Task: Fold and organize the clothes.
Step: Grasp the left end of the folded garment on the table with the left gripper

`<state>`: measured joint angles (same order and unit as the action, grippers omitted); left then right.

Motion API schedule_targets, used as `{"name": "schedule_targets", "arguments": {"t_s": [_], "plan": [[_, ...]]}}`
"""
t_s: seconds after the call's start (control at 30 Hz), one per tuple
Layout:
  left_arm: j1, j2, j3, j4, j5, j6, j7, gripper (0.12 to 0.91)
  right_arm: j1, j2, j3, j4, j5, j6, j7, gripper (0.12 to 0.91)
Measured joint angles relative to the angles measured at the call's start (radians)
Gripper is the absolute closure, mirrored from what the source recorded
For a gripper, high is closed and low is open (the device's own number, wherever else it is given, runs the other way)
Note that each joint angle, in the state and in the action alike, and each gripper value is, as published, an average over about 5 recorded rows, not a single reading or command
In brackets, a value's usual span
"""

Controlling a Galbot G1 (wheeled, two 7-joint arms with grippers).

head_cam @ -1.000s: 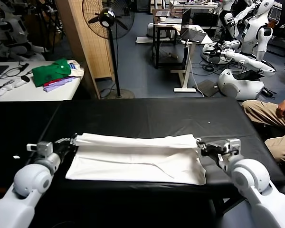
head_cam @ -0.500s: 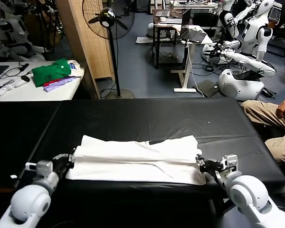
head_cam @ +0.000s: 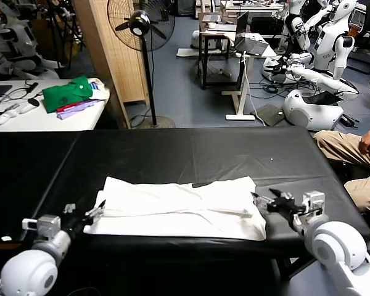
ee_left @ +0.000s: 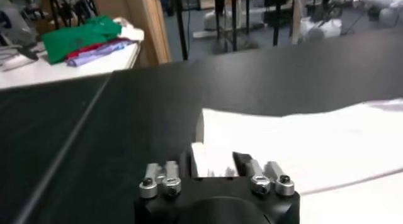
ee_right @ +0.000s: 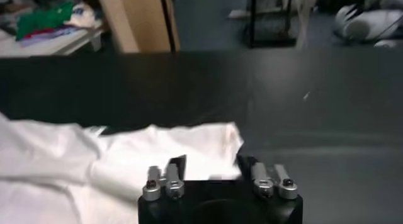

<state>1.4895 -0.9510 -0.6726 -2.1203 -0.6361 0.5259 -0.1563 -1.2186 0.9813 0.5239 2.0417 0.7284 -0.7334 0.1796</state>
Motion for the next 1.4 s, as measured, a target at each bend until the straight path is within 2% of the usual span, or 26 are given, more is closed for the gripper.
{"name": "schedule_targets", "arguments": {"t_s": [0.17,0.43,0.63,0.77,0.83,0.93,1.13,1.23,1.3,1.4], "plan": [[-0.132,-0.031,0.038,0.087,-0.05,0.006,-0.004,0.232,0.091,0.075,-0.067,-0.1,-0.06,0.025,0.001,0.227],[-0.268,-0.058,0.102,0.212,-0.079,0.012,0.024,0.232,0.204,0.151,-0.156,-0.233,-0.108,0.061,0.018,0.227],[-0.301,-0.063,0.126,0.271,-0.073,0.016,0.047,0.232,0.214,0.183,-0.17,-0.287,-0.108,0.064,0.019,0.227],[-0.319,-0.066,0.14,0.301,-0.037,0.021,0.044,0.236,0.216,0.197,-0.176,-0.302,-0.109,0.064,0.019,0.234],[-0.327,-0.07,0.145,0.317,-0.032,0.022,0.042,0.25,0.218,0.203,-0.178,-0.307,-0.109,0.064,0.019,0.272],[-0.33,-0.072,0.146,0.334,-0.048,0.022,0.043,0.347,0.22,0.211,-0.179,-0.315,-0.111,0.065,0.02,0.397],[-0.322,-0.077,0.141,0.339,-0.1,0.02,0.054,0.674,0.215,0.231,-0.188,-0.323,-0.129,0.076,0.023,0.728],[-0.319,-0.085,0.141,0.339,-0.094,0.007,0.053,0.831,0.204,0.242,-0.195,-0.318,-0.14,0.094,0.038,0.852],[-0.314,-0.092,0.141,0.338,-0.072,-0.012,0.049,0.891,0.197,0.249,-0.2,-0.312,-0.154,0.111,0.057,0.878],[-0.303,-0.107,0.14,0.331,0.0,-0.053,0.045,0.901,0.183,0.258,-0.207,-0.303,-0.188,0.14,0.09,0.881]]}}
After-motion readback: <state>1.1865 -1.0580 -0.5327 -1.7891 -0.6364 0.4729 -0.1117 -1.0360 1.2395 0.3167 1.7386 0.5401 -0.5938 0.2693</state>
